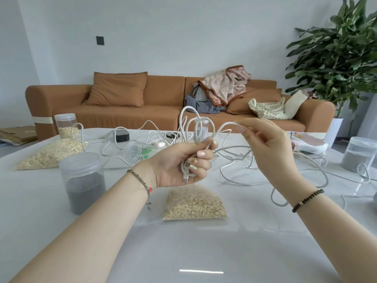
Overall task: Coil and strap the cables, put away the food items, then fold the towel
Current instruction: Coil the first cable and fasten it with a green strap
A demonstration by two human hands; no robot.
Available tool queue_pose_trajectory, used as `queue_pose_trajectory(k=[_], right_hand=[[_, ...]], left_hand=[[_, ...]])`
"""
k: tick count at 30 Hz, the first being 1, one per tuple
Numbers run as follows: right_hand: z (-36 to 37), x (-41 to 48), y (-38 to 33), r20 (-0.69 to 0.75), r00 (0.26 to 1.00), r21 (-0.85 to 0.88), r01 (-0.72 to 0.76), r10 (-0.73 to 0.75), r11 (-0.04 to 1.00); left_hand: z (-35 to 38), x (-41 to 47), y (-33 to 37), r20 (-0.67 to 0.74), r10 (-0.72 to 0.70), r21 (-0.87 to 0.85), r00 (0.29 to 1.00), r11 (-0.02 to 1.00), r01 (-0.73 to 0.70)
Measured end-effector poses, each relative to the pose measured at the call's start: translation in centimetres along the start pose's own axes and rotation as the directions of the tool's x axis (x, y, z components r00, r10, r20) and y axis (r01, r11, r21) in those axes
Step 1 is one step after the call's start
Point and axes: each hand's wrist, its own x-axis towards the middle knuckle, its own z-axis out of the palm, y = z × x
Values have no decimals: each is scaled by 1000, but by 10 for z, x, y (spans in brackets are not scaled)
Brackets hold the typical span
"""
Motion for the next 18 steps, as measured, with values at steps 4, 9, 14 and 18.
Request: queue_pose_trajectory(k=[4, 9, 14, 18], right_hand=[[-5, 0, 6, 26, 987, -261, 157, -156, 952], [-8, 0, 5, 82, 964, -373, 267, -255, 889], [-2, -3, 3, 177, 941, -402, 335, -287, 852], [3, -4, 3, 198, 954, -273, 275, -226, 922]], left_hand=[[1, 0, -3, -81, -4, 90, 997, 996, 11], [3, 1, -7, -161, -70, 194, 984, 976, 101], [4, 6, -14, -301, -76, 379, 951, 905, 192], [7, 7, -14, -275, -49, 413, 960, 896, 164]])
